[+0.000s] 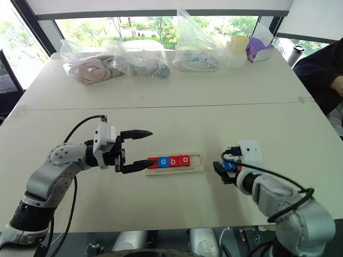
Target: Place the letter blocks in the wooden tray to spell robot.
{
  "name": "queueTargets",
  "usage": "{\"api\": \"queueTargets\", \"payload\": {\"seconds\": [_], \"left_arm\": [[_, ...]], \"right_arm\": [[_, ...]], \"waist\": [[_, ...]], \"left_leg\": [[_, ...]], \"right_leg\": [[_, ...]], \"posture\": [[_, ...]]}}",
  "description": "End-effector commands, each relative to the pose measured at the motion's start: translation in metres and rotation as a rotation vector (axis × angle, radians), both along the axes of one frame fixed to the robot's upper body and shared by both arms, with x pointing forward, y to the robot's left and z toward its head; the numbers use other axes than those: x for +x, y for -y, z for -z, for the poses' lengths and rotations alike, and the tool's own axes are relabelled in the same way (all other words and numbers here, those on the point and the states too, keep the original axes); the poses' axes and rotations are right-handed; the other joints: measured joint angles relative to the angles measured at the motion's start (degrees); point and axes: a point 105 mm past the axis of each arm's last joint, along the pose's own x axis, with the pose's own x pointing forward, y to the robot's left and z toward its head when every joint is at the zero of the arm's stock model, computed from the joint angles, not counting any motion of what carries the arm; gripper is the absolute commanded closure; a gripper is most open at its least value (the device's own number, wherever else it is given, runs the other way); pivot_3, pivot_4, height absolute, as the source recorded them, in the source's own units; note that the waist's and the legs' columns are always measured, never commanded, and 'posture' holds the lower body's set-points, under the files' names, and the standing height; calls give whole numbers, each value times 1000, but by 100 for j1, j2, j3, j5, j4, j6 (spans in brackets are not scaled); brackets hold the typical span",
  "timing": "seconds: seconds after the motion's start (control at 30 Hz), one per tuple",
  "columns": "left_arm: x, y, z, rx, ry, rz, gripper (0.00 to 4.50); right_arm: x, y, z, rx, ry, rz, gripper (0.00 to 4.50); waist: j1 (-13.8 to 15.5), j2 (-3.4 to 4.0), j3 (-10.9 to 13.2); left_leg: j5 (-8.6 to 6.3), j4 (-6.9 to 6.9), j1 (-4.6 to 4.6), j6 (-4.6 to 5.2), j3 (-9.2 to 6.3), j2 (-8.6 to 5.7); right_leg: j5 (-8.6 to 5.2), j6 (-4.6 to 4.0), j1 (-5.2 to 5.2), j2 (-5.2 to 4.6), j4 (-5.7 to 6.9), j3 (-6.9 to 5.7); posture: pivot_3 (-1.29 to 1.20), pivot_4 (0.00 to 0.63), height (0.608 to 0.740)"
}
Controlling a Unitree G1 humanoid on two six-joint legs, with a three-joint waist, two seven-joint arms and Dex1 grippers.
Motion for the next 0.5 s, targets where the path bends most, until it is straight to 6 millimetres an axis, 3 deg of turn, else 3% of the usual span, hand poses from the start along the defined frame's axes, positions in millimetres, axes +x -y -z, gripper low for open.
{"api": "queueTargets", "payload": {"seconds": [0.03, 0.13, 0.23, 0.3, 0.37, 0.5], "left_arm": [[-1, 2, -6, -2, 37, 10, 0], [-3, 2, -7, -4, 39, 0, 0], [-4, 1, -8, -2, 37, -5, 0], [-6, -2, -8, 3, 39, -21, 0], [-7, -4, -8, 6, 40, -33, 0], [-9, -6, -8, 7, 41, -54, 0]], "right_arm": [[3, -12, -21, -38, 7, -288, 49], [9, -1, -33, -202, 57, -604, 49], [7, 10, -26, -283, 48, -807, 49], [2, 28, -11, -318, -45, -963, 49], [0, 39, -2, -328, -105, -1048, 49], [9, 44, 8, -307, -108, -1102, 49]], "waist": [[10, -2, -1], [28, 14, 12], [21, -9, 10], [16, -8, 12], [2, -7, 12], [-5, -7, 14]], "left_leg": [[0, -3, 0, 0, -3, 0], [0, -8, -6, 1, 4, -8], [-4, -9, 1, 5, 11, -5], [-4, -7, 1, 5, 12, -3], [-4, -4, 4, 5, 15, -2], [-3, 4, 11, 5, 17, 1]], "right_leg": [[-1, 0, 0, 2, 0, -1], [-7, 11, -1, -6, -7, -2], [-9, 23, 13, 3, -14, -10], [-2, 36, 11, 5, -9, -9], [-2, 32, 13, 4, -7, -8], [-2, 13, 14, 0, 0, 0]], "posture": [[0, 150, 740], [0, 150, 740], [0, 150, 740], [0, 150, 740], [0, 150, 740], [0, 150, 740]]}}
